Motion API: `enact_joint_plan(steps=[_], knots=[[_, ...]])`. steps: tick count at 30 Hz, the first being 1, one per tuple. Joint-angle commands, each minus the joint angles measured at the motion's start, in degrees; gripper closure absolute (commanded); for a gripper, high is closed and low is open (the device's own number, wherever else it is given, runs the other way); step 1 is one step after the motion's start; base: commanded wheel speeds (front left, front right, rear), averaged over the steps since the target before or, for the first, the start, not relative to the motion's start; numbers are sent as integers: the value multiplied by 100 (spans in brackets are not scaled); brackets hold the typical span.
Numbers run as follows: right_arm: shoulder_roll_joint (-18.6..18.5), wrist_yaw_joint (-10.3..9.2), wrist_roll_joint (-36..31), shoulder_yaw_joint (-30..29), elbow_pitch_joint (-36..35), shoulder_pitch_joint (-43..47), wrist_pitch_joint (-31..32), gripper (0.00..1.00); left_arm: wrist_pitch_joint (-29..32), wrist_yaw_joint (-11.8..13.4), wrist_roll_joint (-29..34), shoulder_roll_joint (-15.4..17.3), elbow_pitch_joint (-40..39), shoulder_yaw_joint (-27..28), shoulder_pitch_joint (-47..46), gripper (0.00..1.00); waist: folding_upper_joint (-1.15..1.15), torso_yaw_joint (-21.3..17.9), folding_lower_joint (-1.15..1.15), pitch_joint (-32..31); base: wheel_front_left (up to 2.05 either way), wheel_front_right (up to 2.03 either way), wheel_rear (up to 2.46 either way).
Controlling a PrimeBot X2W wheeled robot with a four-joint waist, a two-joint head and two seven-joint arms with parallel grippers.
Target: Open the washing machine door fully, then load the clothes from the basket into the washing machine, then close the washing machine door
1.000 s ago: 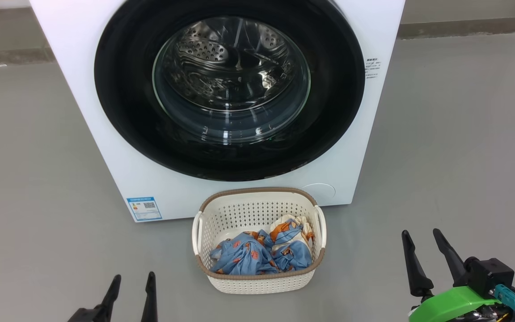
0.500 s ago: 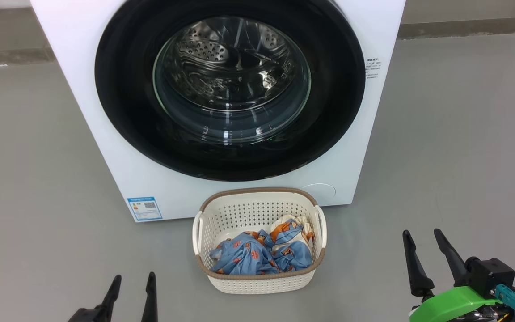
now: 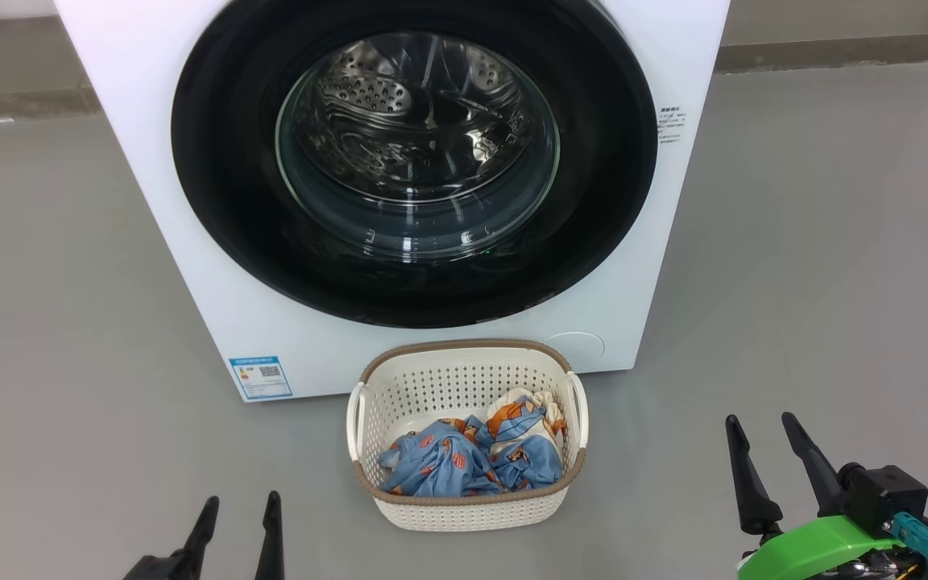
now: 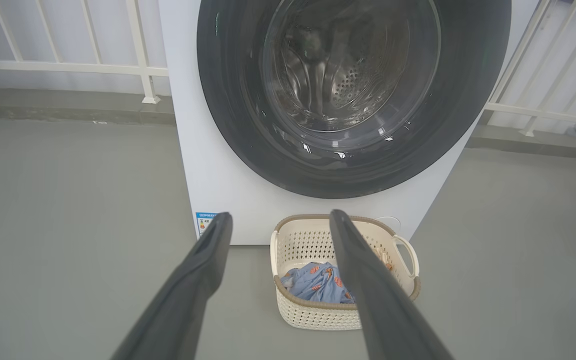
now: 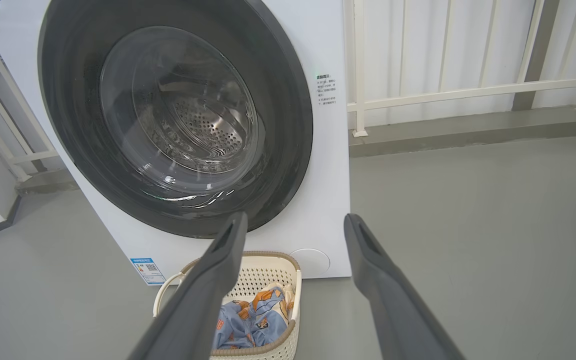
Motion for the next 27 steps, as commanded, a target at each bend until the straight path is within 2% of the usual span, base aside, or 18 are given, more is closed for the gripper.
enact_joint_plan(steps=[1, 7, 17, 27], knots=[[-54, 9, -2, 129, -116, -256, -70, 0, -52, -22, -2, 61, -95, 173, -226, 0, 0, 0, 0, -3, 0, 0, 0], [-54, 9, 14, 145, -93, -256, -70, 0, -52, -36, -37, 61, -65, 160, -221, 0, 0, -2, 0, -23, 0, 0, 0], [-54, 9, 69, 187, -16, -278, -70, 0, -52, -201, -118, 61, -32, 95, -222, 0, 0, -1, 0, -37, 7, 7, -14], [-54, 9, 92, 203, 12, -276, -70, 0, -52, -246, -90, 61, -84, 91, -176, 0, 0, -8, 0, -41, 73, 72, -145]])
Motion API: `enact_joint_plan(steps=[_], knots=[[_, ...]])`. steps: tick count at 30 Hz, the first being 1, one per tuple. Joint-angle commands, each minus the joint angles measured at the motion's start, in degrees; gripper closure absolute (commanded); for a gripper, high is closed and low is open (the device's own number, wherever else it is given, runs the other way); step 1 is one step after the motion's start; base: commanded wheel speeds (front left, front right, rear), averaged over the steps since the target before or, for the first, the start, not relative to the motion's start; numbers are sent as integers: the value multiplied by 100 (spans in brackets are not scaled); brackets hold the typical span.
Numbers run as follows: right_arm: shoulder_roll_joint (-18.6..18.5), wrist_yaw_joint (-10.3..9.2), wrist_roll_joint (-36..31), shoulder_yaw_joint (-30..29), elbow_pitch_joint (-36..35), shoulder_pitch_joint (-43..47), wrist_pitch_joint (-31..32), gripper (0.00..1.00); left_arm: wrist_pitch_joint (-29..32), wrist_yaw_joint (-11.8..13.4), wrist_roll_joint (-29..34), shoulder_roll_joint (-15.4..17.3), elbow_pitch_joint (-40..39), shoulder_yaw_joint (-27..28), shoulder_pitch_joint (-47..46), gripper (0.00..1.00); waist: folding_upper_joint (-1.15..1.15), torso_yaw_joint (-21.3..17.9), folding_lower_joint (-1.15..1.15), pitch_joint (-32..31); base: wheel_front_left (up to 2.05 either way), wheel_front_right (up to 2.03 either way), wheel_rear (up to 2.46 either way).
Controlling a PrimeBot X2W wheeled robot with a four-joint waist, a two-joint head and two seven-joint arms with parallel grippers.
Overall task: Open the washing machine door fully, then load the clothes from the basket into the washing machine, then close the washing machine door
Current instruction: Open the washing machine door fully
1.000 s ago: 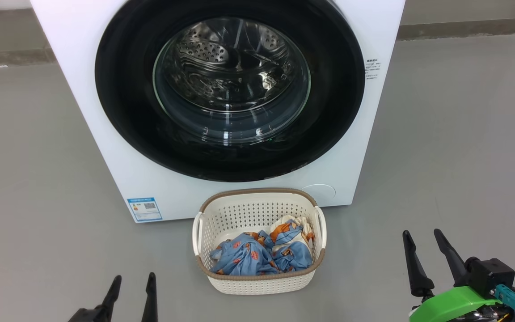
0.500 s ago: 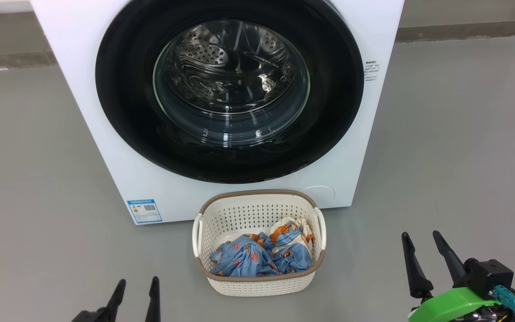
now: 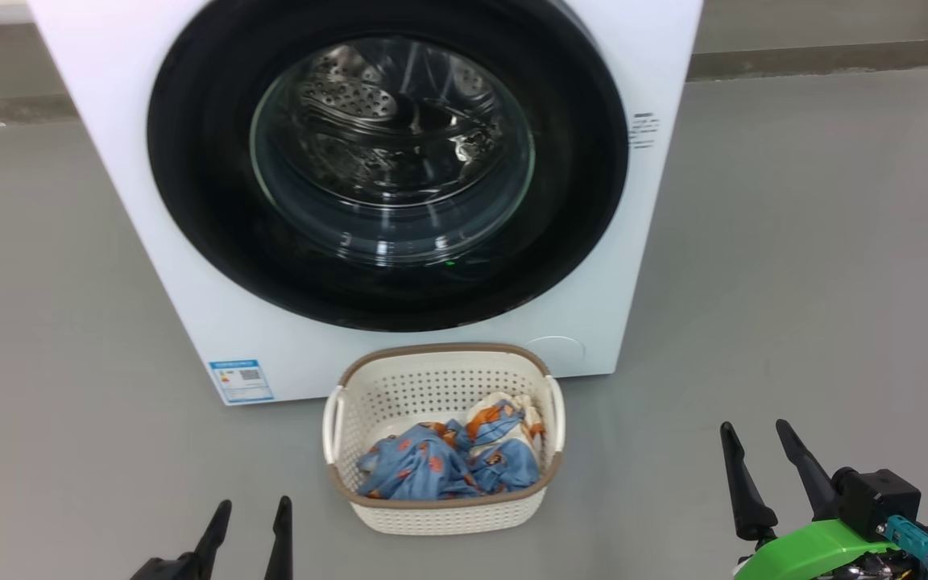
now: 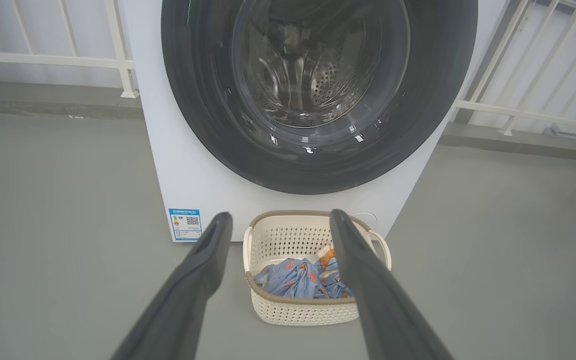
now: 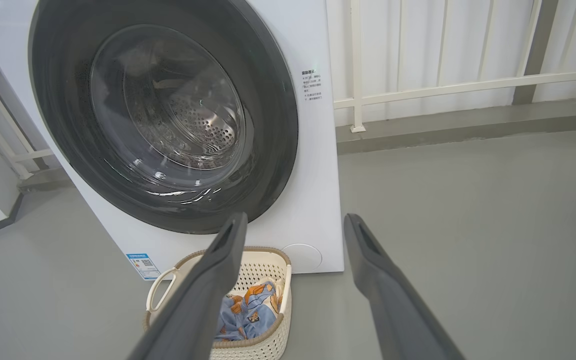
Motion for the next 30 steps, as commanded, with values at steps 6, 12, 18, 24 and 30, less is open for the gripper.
enact_joint_plan(steps=[6, 12, 18, 24, 30], knots=[[-56, 9, 43, 206, -118, -266, -70, 0, -52, -24, -11, 48, -189, 148, -182, 0, 0, 6, 0, 27, 139, 105, -244], [-56, 9, 36, 245, -111, -251, -70, 0, -52, -12, -91, 48, -214, 162, -180, 0, 0, 28, 0, 41, 149, 95, -244], [-56, 9, 30, 251, -106, -262, -70, 0, -52, 84, -96, 48, -274, 204, -188, 0, 0, 49, 0, 64, 142, 60, -201], [-56, 9, 36, 246, -95, -270, -70, 0, -52, 79, -66, 48, -275, 201, -194, 0, 0, 73, 0, 85, 54, 53, -107], [-56, 9, 51, 249, -83, -286, -70, 0, -52, 75, -58, 48, -281, 229, -202, 0, 0, 64, 0, 99, 9, 9, -19]])
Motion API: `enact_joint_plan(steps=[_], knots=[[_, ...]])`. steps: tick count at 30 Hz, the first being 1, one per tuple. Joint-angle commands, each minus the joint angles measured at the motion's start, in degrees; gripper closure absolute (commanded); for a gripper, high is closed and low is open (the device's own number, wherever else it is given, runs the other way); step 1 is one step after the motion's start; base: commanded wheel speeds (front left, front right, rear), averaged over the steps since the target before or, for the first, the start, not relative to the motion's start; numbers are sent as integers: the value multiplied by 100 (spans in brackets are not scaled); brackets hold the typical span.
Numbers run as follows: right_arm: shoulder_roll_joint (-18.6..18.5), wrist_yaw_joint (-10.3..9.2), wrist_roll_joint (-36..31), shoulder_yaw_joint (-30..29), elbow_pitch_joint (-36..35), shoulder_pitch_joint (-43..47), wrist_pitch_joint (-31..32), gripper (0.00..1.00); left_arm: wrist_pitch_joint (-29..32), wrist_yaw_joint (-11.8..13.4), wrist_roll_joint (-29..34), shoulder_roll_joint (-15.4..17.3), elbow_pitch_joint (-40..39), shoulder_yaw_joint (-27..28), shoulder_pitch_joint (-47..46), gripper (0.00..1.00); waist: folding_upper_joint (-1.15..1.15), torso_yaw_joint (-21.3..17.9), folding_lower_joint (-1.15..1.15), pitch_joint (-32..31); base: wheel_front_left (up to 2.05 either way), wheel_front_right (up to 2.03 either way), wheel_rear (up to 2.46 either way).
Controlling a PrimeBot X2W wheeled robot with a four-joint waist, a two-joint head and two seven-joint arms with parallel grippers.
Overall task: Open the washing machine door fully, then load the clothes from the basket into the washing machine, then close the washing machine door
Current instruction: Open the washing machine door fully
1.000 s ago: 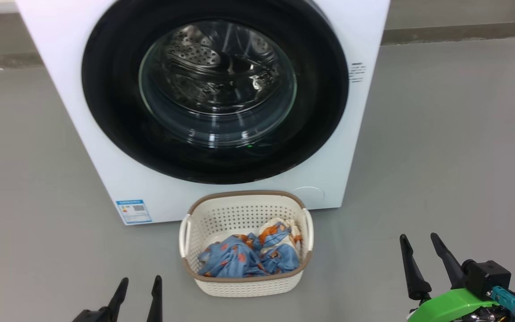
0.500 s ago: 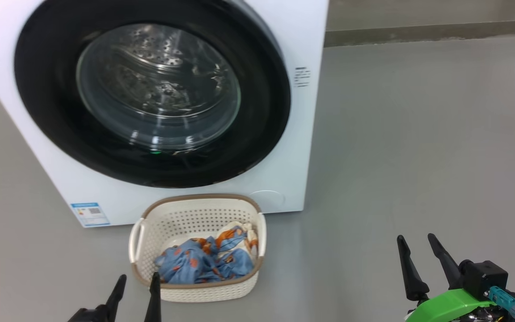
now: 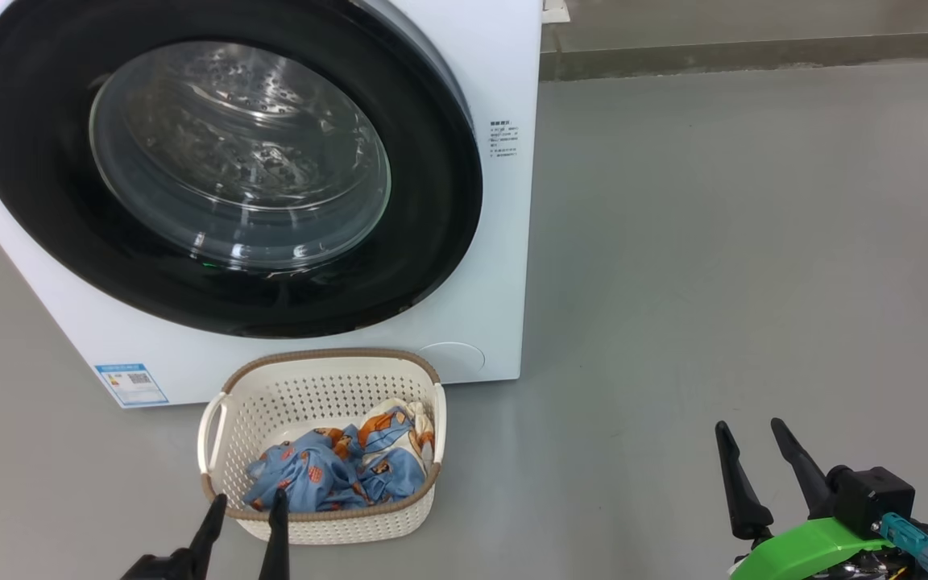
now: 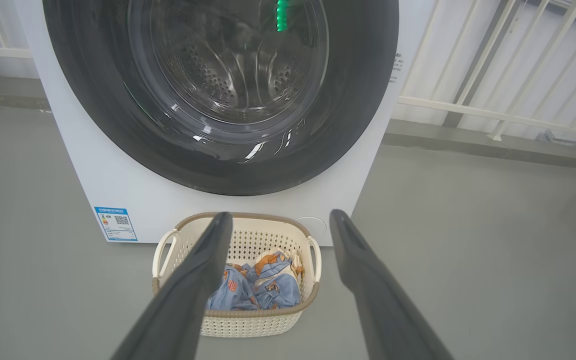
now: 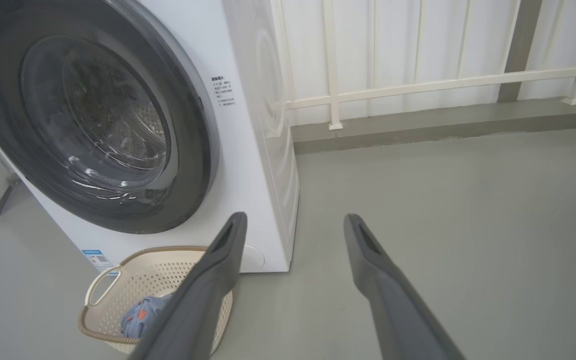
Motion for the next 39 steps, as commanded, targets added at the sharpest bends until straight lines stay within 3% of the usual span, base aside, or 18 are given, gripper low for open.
enact_joint_plan(steps=[1, 39], knots=[[-29, 9, 52, 166, -120, -254, -70, 0, -52, 18, 28, 54, -160, 208, -204, 0, 0, -4, 0, 0, 0, 0, 0], [-29, 9, 26, 201, -115, -256, -70, 0, -52, 86, 35, 54, -129, 234, -201, 0, 0, -6, 0, -17, 0, 0, 0]])
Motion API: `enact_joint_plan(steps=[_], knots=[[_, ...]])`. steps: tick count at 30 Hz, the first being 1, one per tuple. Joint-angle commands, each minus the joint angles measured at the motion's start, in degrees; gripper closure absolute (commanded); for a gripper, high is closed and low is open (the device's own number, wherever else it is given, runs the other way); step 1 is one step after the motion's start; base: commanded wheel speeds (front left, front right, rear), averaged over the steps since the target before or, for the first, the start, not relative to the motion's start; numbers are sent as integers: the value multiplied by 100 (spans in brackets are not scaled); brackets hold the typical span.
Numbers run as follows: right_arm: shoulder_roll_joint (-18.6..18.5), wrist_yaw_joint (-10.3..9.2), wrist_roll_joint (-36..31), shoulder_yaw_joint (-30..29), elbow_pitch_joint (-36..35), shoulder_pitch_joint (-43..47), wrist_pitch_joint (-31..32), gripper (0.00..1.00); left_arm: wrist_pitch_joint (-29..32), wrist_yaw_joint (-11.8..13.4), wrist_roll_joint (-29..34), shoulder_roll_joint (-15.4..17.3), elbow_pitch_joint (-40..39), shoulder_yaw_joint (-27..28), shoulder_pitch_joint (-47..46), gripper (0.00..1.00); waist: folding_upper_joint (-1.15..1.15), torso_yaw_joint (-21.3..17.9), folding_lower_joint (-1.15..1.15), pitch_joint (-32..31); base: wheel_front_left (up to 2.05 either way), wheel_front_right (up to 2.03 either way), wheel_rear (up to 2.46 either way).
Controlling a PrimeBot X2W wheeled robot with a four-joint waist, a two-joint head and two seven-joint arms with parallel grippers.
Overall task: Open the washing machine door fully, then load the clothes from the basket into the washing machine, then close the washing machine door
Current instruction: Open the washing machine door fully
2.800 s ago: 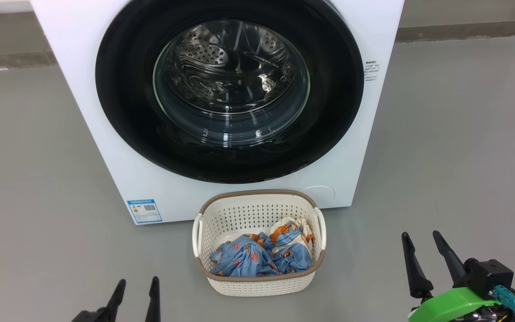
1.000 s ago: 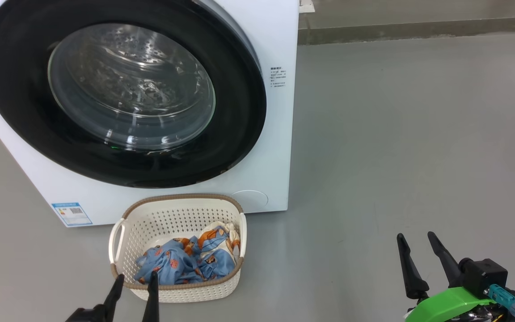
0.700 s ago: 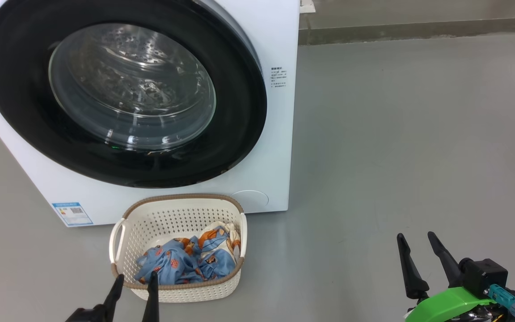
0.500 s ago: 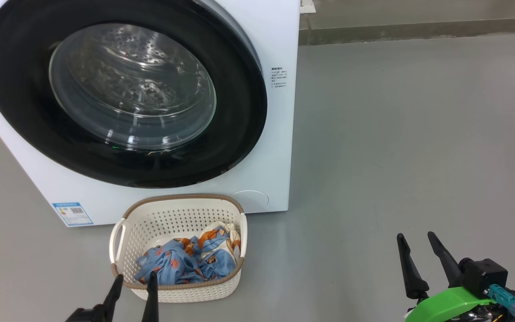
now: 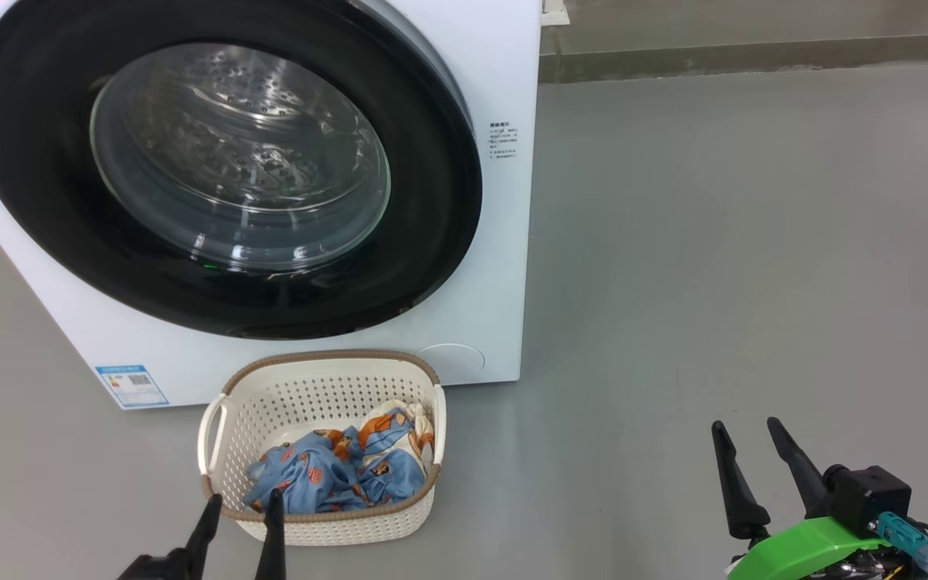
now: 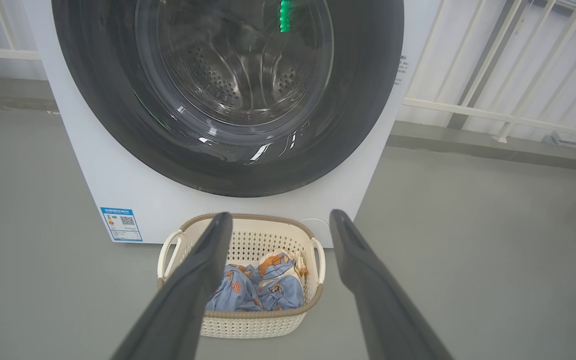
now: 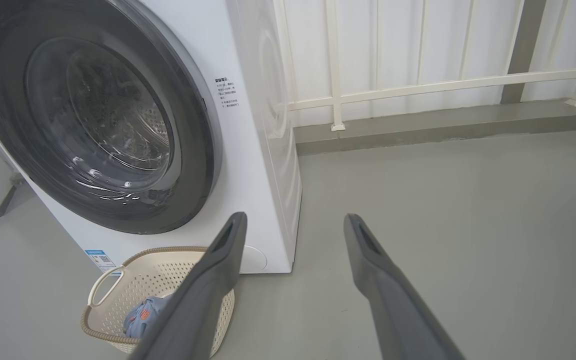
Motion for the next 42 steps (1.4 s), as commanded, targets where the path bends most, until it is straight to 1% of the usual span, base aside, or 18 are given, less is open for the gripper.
enact_joint_plan(steps=[1, 16, 17, 18, 20, 23, 26, 32, 33, 36, 39, 42], knots=[[-33, 9, 11, 164, -122, -242, -70, 0, -52, 32, 34, 53, -135, 190, -201, 0, 0, 0, 0, 2, 0, 0, 0], [-33, 9, -19, 190, -175, -242, -70, 0, -52, 62, 55, 53, -111, 191, -214, 0, 0, 27, 0, 25, 0, 0, 0], [-33, 9, 20, 217, -218, -249, -70, 96, -52, 61, 53, 53, -109, 191, -215, 0, 0, 30, 0, 28, 0, 0, 0], [-33, 9, 62, 261, -253, -242, -70, 100, -52, 61, 53, 53, -109, 192, -217, 0, 0, 31, 0, 33, 0, 0, 0], [-33, 9, 182, 325, -336, -228, -70, 100, -52, 62, 52, 53, -113, 193, -224, 0, 0, 36, 0, 48, 0, 0, 0], [-33, 9, 694, 419, -281, -222, -70, 100, -52, 59, 47, 53, -120, 187, -241, 0, 0, 55, 0, 76, 0, 0, 0], [-33, 9, 1511, 530, -102, -301, -70, 100, -52, 57, 41, 53, -129, 166, -252, 0, 0, 87, 0, 114, 0, 0, 0], [-33, 9, 3755, 791, 503, -683, -70, 100, -52, 52, 9, 53, -162, 99, -296, 0, 0, 206, 0, 261, 0, 0, 0], [-33, 9, 3755, 791, 503, -683, -70, 100, -52, 52, 9, 53, -162, 99, -296, 0, 0, 206, 0, 261, 0, 0, 0], [-33, 9, 4565, 866, 779, -1005, -68, 100, -52, 55, -13, 53, -198, 46, -341, 0, 0, 288, 0, 422, 0, 0, 0], [-33, 9, 5203, 843, 925, -1345, 26, 100, -52, 58, -34, 53, -219, -4, -412, 0, 0, 387, 0, 586, 0, 0, 0], [-38, 9, 5528, 727, 1005, -1666, 291, 100, -52, 58, -70, 53, -235, -65, -496, 0, 0, 501, 0, 754, 0, 0, 0]])
